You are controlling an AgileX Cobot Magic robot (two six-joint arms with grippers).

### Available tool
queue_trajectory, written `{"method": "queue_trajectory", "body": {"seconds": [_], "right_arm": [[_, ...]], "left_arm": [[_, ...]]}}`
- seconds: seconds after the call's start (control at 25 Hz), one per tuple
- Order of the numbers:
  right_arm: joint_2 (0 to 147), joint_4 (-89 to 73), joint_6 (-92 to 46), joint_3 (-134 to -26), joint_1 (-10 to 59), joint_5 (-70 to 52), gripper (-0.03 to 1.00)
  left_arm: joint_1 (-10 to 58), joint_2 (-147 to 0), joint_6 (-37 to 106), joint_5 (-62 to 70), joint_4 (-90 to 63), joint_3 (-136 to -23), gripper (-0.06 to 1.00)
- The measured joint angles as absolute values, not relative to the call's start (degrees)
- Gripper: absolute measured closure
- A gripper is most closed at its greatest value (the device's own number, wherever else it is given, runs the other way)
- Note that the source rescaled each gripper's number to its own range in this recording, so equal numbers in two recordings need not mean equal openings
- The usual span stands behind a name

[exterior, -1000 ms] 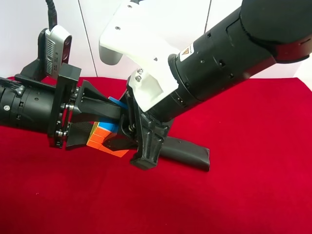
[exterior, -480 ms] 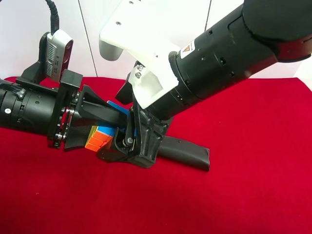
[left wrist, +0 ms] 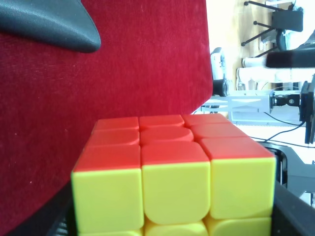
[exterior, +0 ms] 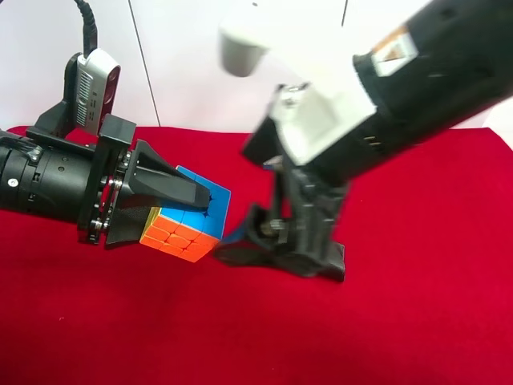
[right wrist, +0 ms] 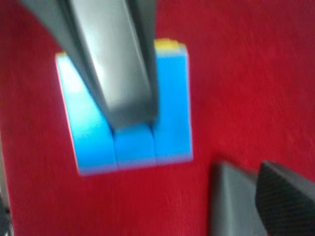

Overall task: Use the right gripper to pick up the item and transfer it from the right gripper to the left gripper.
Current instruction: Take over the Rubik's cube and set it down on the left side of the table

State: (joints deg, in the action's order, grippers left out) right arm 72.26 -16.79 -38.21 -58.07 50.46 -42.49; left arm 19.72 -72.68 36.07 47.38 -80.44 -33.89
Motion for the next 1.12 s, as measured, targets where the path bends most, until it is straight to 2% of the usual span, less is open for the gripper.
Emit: {"method": "queue_trajectory", "body": {"seconds": [0.32,0.68,0.92,1.12], "right_arm": [[60.97,-6.26,-21.95,-58.07,50.46,-61.96,-0.03],[47.25,-6.02,-12.15,-57.14,50.46,-69.17,-0.03],[32.58,-5.73,-6.2,-44.73,50.46,-69.34,-0.03],[19.9,-3.96,-3.29,-34.02,50.46,-64.62,-0.03]], "left_arm": [[19.72,-72.68,36.07,47.38,-80.39,-33.89,0.93],[19.72,-72.68,36.07,47.26,-80.33,-33.89,0.93],[19.72,-72.68,36.07,47.26,-80.32,-33.89,0.93],[19.72,-72.68,36.07,47.26,-80.32,-33.89,0.93]]}}
